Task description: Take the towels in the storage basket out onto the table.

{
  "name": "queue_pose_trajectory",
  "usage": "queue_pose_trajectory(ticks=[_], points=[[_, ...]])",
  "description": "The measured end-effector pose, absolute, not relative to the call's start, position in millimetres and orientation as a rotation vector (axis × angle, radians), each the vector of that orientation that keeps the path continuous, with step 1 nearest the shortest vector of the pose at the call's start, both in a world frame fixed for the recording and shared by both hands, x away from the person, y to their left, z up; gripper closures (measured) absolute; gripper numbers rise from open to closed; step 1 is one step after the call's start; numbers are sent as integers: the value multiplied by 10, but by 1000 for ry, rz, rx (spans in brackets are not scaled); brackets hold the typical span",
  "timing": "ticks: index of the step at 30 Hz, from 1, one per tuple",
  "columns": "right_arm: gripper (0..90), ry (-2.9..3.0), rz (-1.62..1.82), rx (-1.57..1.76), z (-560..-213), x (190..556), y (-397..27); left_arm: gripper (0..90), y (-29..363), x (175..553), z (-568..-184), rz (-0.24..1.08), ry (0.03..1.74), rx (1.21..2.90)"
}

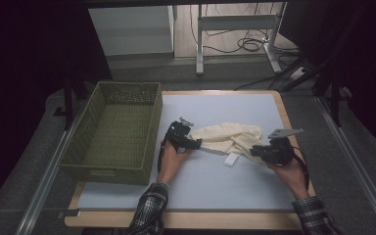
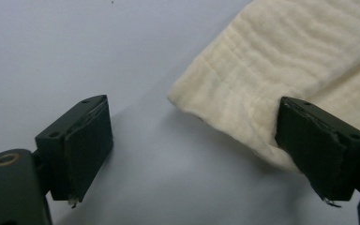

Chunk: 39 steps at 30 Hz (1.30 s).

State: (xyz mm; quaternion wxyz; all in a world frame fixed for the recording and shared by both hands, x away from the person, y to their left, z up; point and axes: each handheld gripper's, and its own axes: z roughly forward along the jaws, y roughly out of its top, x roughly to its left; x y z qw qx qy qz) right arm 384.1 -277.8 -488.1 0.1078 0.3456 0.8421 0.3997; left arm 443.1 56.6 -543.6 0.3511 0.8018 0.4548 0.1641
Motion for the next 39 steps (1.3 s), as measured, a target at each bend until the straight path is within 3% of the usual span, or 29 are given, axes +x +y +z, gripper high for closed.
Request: queue_pose_trajectory(ticks=[10, 11, 14, 16, 35, 39], points=[[638, 2549, 1055, 897, -5140, 4062, -2188, 122, 566, 4430, -5437, 425, 1177, 2075], [660, 2559, 1017, 883, -5183, 4084, -2163, 122, 565, 4429, -5438, 425, 1177, 2075], [851, 2527, 1002, 872, -5217, 4077, -2161, 123, 565, 4429, -5438, 427, 1178, 2075], [877, 2540, 1004, 900, -5204, 4067, -2177, 123, 565, 4429, -5438, 428, 1178, 2075], [873, 2652, 1219, 813, -4792, 3170, -2542, 125, 568, 4432, -5436, 427, 1178, 2078], [767, 2707, 1200, 791, -4865, 3135, -2464, 117, 561, 4435, -5411, 419, 1189, 2094]])
